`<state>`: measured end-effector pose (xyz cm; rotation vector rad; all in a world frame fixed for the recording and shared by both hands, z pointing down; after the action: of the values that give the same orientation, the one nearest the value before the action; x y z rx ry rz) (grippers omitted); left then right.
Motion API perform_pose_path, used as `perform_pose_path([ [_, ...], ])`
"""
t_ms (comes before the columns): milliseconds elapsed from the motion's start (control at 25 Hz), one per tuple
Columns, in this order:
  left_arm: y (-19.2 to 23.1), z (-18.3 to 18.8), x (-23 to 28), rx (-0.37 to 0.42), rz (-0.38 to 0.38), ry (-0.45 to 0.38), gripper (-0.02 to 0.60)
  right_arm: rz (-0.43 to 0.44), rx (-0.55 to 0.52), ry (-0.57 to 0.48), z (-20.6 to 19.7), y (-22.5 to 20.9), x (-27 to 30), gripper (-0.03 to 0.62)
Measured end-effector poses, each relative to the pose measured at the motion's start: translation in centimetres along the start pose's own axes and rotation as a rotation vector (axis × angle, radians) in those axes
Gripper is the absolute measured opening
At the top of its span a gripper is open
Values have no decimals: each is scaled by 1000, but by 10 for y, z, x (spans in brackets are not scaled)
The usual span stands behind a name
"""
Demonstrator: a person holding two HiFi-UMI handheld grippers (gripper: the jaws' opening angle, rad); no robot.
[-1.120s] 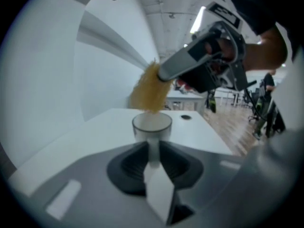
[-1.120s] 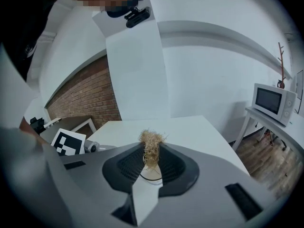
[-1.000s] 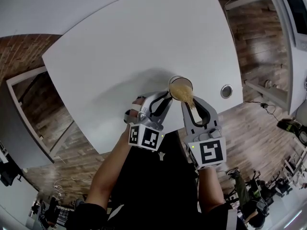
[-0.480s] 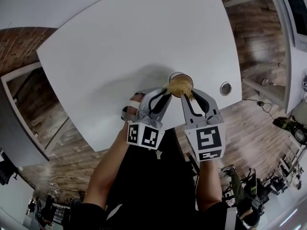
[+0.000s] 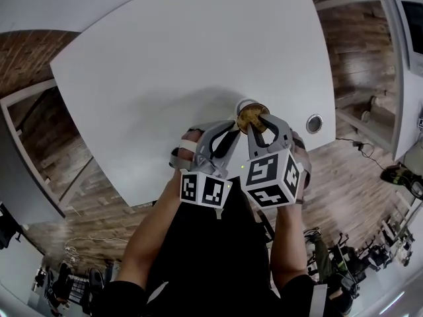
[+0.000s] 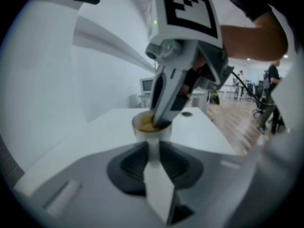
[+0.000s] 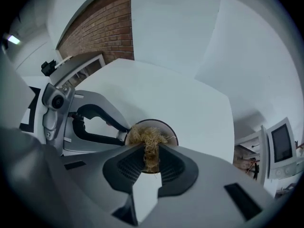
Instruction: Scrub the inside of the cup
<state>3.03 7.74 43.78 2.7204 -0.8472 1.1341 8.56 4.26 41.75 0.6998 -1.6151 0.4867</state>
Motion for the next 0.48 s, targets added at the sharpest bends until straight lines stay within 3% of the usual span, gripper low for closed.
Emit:
perform_pose_path([
  [240,0,0,0,-5,15,7,75,-35,-80,71,9,1,8,57],
  [480,-1,3,1,-38,20,19,75,-27,-109,44,-1,3,-40,58],
])
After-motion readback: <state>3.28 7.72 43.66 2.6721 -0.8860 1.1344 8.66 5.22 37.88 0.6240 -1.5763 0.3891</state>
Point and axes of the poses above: the fingertips, and each gripper's own axes: x forward along the fingers, y to its left, z out of its top, the point moved 4 cm from there along -x, backward along the fingers, and after that the axes turned 9 degrees about y, right-handed, at the moved point
